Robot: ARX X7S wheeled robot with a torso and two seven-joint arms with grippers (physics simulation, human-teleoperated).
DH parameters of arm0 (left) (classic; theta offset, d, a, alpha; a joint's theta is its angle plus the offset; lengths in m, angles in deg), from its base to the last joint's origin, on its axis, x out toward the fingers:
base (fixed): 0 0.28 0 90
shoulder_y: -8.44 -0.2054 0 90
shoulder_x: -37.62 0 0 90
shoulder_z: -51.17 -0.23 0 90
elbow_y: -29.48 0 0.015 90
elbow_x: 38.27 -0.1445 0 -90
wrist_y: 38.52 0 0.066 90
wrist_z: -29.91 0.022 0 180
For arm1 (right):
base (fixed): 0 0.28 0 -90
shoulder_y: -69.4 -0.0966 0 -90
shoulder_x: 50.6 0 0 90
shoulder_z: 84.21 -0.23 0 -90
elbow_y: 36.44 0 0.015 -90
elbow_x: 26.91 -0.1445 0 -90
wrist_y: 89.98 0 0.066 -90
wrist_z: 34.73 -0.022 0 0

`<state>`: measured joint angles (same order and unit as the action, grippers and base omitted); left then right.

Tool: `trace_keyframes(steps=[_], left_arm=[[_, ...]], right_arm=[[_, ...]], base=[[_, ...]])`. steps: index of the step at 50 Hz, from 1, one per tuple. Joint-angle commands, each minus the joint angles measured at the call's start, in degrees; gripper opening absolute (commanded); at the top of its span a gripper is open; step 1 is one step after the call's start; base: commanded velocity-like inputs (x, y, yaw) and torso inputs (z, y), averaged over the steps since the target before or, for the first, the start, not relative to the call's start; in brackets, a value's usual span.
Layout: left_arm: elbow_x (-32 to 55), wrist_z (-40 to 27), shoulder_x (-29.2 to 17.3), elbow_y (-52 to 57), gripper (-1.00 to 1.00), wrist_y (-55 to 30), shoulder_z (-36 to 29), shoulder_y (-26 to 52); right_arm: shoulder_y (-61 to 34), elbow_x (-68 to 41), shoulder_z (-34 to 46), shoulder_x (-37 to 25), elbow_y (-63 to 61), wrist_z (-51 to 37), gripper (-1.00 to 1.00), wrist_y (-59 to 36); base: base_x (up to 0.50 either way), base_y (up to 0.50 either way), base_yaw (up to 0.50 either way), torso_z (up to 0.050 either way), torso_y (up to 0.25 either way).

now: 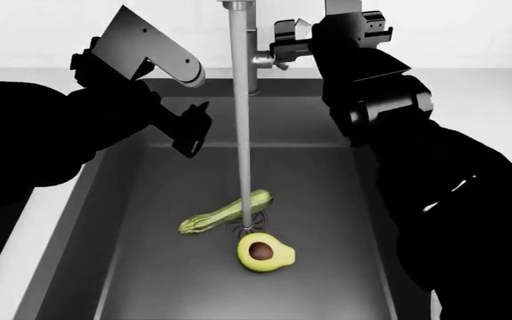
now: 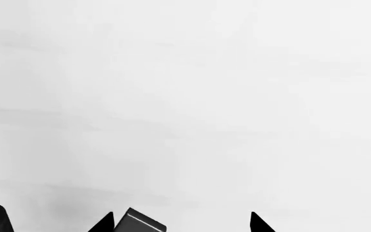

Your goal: Pick up the fruits and vegetables and place them in the sink. Turn on the sink faucet to wash them. Then turn the sink off and put them in the tray.

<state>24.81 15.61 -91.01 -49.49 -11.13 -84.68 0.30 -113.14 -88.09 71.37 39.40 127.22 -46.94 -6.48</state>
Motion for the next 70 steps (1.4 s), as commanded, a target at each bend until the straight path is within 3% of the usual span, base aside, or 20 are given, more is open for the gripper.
trace_keyframes(steps=[1, 10, 23, 32, 46, 70], left_arm=[[0.2, -0.2, -0.1, 0.1, 1.0, 0.0, 0.0, 0.0], [0.2, -0.2, 0.1, 0.1, 1.0, 0.0, -0.2, 0.1], [0.4, -0.4, -0.1, 0.2, 1.0, -0.2, -0.2, 0.3], [0.7, -0.6, 0.1, 0.2, 1.0, -0.4, -0.2, 0.6], [0.9, -1.0, -0.1, 0.3, 1.0, -0.4, -0.1, 0.4], [0.8, -0.8, -0.2, 0.1, 1.0, 0.1, -0.3, 0.3]], right_arm=[[-2.6, 10.7, -9.3, 0.0, 1.3, 0.2, 1.0, 0.3], [-3.5, 16.7, -15.2, 0.0, 1.3, 1.7, 1.0, -0.2], [-2.0, 41.1, -37.8, -0.6, 1.3, 2.8, 1.0, -5.1], [-1.4, 50.6, -46.7, -1.2, 1.3, 3.0, 1.0, -6.4], [-0.2, 56.9, -52.5, -1.5, 1.3, 3.1, 1.0, -8.0], [2.1, 59.8, -55.7, -1.0, 1.3, 3.7, 1.0, -9.2]], base=[[0.0, 0.0, 0.0, 0.0, 0.0], [0.0, 0.0, 0.0, 0.0, 0.0], [0.0, 0.0, 0.0, 0.0, 0.0], [0.0, 0.0, 0.0, 0.0, 0.0], [0.0, 0.0, 0.0, 0.0, 0.0], [0.0, 0.0, 0.0, 0.0, 0.0]])
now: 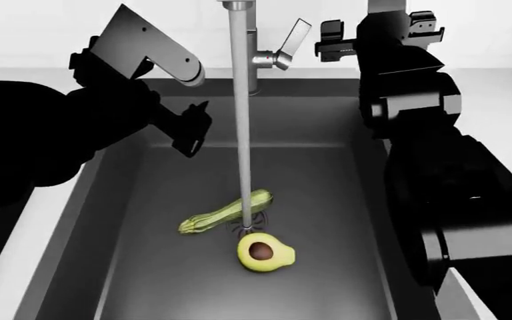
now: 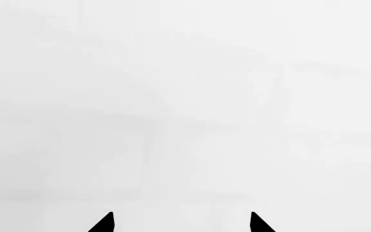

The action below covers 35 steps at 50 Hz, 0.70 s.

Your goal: Pick up the fruits and vegetables and place them in the sink. Turn on the sink faucet to wash them. Then turn the sink off and put them in the tray.

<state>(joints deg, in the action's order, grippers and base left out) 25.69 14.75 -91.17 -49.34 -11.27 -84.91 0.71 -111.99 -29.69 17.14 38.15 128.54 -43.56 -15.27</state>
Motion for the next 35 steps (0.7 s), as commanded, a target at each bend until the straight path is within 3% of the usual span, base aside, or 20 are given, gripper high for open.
trace_keyframes(steps=[1, 35], left_arm=[[-0.1, 0.1, -0.1, 0.0, 1.0, 0.3, -0.1, -0.1], [0.4, -0.2, 0.1, 0.2, 1.0, 0.2, -0.3, 0.1]], right_arm=[[1.0, 1.4, -1.5, 0.3, 0.0, 0.3, 1.0, -0.4], [0.9, -4.5, 3.8, 1.2, 0.0, -0.3, 1.0, -0.7]], base=[[0.0, 0.0, 0.0, 0.0, 0.0], [0.0, 0.0, 0.0, 0.0, 0.0]])
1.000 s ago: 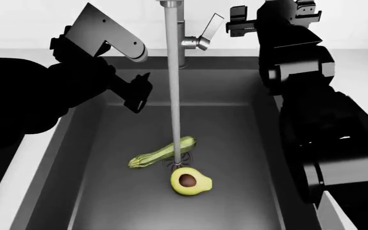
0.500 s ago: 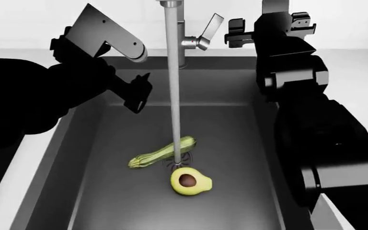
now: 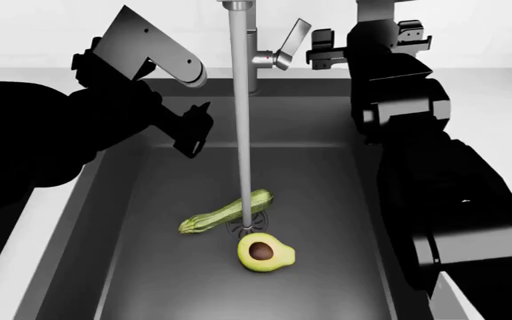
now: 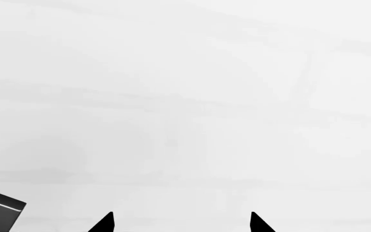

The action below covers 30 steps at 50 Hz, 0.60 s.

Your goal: Pick up the fruits and vegetables and place them in the sink. Turn on the sink faucet to wash them. Then turn the sink off and put them in the tray.

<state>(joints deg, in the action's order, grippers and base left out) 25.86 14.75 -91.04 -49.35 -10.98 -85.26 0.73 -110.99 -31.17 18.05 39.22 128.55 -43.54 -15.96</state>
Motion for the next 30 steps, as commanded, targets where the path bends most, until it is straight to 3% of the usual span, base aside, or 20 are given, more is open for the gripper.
trace_keyframes(steps=[1, 30], left_arm=[[0.3, -0.2, 0.0, 0.2, 1.0, -0.1, 0.0, 0.0], [0.2, 0.0, 0.3, -0.1, 1.0, 0.1, -0.5, 0.2]], right_arm=[[-0.1, -3.5, 3.3, 0.1, 0.0, -0.3, 1.0, 0.0], [-1.2, -19.9, 19.1, 0.2, 0.0, -0.5, 1.0, 1.1]], base=[[0.0, 0.0, 0.0, 0.0, 0.0], [0.0, 0.0, 0.0, 0.0, 0.0]])
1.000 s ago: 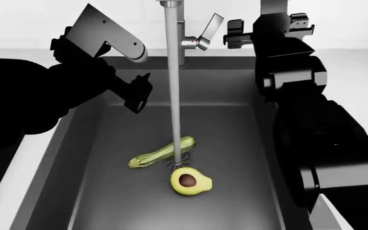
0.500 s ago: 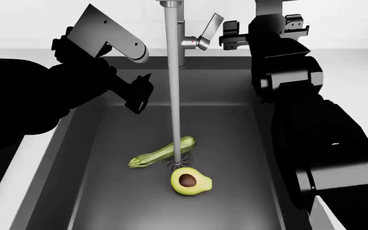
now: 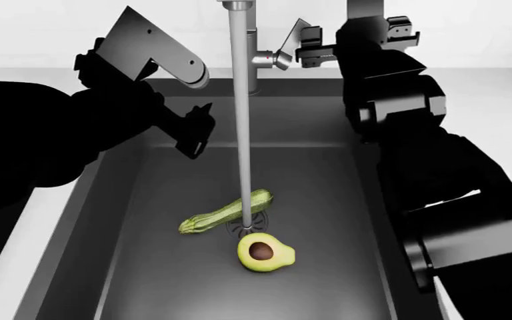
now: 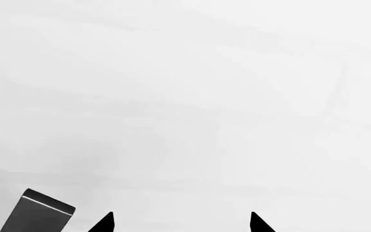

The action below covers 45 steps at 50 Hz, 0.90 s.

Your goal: Pick up the fruits and vegetables and place them in the sink. Turn on the sink faucet to wash them. Then turn the sink off and put them in the tray.

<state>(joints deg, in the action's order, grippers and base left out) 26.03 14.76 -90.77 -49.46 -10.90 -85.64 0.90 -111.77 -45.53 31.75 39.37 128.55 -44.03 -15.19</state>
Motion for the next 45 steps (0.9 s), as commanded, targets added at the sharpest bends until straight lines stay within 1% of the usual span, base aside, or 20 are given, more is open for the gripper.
trace_keyframes(steps=[1, 8, 21, 28, 33, 39, 45], left_arm=[[0.0, 0.0, 0.1, 0.0, 1.0, 0.1, -0.1, 0.0], [-0.2, 0.2, 0.1, -0.2, 1.0, 0.3, -0.3, 0.0], [-0.4, 0.5, 0.0, -0.3, 1.0, 0.6, -0.5, 0.1], [-0.1, 0.2, 0.2, -0.1, 1.0, 0.4, -0.5, 0.2], [0.1, 0.1, 0.1, 0.0, 1.0, 0.3, -0.4, 0.3], [-0.2, 0.4, 0.0, -0.2, 1.0, 0.8, -0.6, 0.1], [-0.6, 0.8, 0.1, -0.4, 1.0, 1.3, -0.9, -0.1]], right_arm=[[-0.5, -6.0, 5.8, 0.0, 0.0, 0.0, 1.0, 0.4], [-0.8, -9.0, 8.8, 0.0, 0.0, 0.2, 1.0, 1.1], [-1.7, -17.0, 16.7, 0.0, 0.0, 1.9, 1.0, 3.9], [-2.2, -22.9, 22.8, 0.0, 0.0, 2.5, 1.0, 4.4], [-2.6, -29.8, 29.8, 0.0, 0.0, 3.3, 1.0, 5.0], [-3.3, -40.6, 41.1, 0.0, 0.0, 4.5, 1.0, 5.9], [-3.9, -47.1, 47.9, 0.0, -0.1, 5.3, 1.0, 7.3]], base=[[0.0, 0.0, 0.0, 0.0, 0.0], [0.0, 0.0, 0.0, 0.0, 0.0], [0.0, 0.0, 0.0, 0.0, 0.0], [0.0, 0.0, 0.0, 0.0, 0.0], [0.0, 0.0, 0.0, 0.0, 0.0], [0.0, 0.0, 0.0, 0.0, 0.0], [0.0, 0.0, 0.0, 0.0, 0.0]])
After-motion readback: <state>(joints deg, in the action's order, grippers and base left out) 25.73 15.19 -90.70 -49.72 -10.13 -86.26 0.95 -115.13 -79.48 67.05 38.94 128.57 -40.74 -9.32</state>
